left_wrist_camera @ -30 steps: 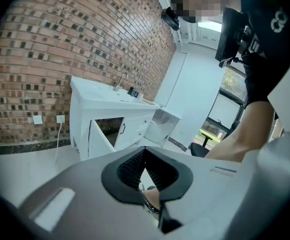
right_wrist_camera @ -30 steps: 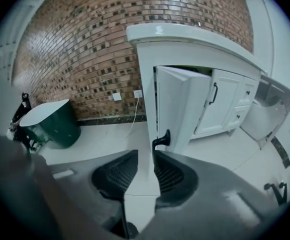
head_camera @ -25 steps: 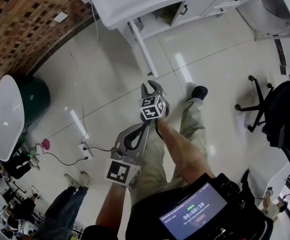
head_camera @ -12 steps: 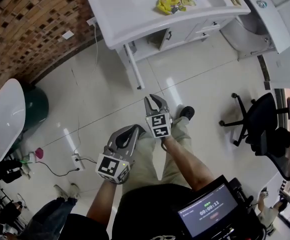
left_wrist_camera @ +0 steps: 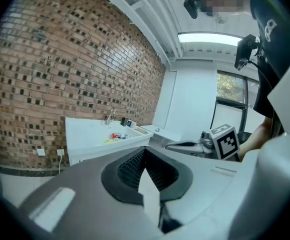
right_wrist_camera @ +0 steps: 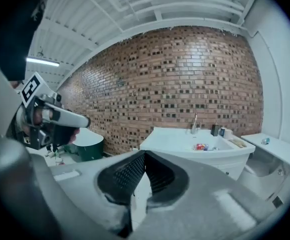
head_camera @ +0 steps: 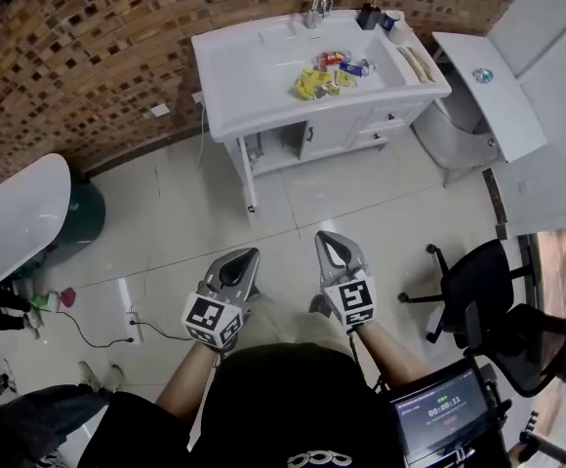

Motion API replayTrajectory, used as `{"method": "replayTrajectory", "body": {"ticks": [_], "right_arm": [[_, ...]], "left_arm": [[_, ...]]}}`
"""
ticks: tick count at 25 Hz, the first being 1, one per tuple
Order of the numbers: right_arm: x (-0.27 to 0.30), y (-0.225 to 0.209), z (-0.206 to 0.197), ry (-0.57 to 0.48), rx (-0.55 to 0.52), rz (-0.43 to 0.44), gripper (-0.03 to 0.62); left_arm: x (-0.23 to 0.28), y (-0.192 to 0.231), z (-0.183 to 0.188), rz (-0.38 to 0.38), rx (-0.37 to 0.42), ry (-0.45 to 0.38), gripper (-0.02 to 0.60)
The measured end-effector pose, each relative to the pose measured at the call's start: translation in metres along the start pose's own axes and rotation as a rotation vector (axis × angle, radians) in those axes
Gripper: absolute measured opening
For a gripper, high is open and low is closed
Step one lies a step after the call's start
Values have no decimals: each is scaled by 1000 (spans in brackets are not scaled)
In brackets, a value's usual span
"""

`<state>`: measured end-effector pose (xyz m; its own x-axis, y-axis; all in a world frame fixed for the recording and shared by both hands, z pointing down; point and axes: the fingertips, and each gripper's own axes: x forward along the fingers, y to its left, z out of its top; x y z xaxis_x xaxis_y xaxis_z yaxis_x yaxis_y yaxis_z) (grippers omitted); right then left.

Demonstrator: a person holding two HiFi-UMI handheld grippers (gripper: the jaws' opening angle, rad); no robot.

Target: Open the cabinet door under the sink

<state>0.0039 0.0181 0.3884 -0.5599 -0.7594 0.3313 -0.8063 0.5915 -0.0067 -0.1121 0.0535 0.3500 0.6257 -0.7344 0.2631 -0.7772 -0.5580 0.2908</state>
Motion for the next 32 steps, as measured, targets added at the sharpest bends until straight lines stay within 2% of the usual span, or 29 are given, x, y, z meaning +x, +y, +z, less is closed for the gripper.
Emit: {"method": "replayTrajectory", "body": {"ticks": [5,9,12,16,22,26,32], "right_arm": [[-92,-25,33,-63,-29,75,-8],[-151,-40,44,-95,-46,96,-8],[-182,-42,53,-136,-49,99,-8],[-208,-34,46,-130,-21,121,-8],[-210,-2,55,-161,-7,162,-8],[-198,12,61,-144,28,151,-8],[-179,36,75,-172,1,168,-9]], "left_arm": [[20,-73,21,55,-6,-71,17],[29,-129,29,52,14,-98,17],[27,-157,28,46,30,-104,17],[14,-182,22,50,29,-101,17],[-7,-186,16,47,37,-106,17],[-21,-171,18,43,29,-116,17],[-34,-147,19,40,25,-125,17]]}}
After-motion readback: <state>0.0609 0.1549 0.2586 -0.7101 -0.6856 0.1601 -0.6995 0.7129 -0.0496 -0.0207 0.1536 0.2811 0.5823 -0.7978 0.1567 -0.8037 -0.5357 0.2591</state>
